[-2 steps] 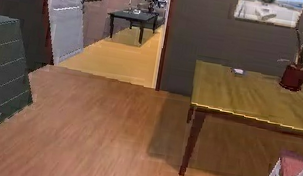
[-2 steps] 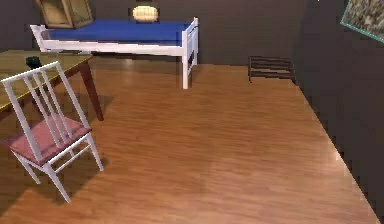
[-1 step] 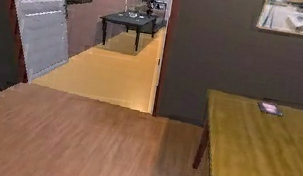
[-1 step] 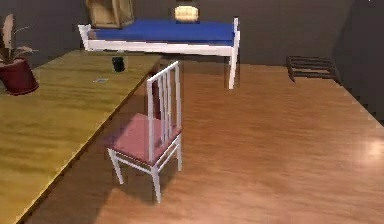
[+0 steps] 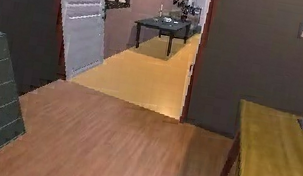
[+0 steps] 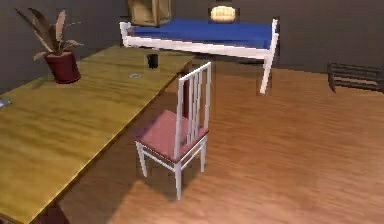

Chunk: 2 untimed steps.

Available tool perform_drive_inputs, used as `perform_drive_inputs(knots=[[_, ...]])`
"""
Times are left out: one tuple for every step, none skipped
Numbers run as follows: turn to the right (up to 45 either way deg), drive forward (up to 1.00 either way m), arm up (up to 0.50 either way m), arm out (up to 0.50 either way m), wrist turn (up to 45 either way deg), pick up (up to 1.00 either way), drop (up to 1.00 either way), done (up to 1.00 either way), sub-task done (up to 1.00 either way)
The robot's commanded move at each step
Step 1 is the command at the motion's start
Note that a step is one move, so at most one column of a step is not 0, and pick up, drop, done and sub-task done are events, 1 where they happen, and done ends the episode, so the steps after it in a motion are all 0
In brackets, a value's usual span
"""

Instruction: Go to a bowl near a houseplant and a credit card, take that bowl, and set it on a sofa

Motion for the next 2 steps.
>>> perform_drive_inputs(knots=[[0.0,1.0,0.0,0.0,0.0,0.0,0.0,0.0,0.0],[-3.0,0.0,0.0,0.0,0.0,0.0,0.0,0.0,0.0]])
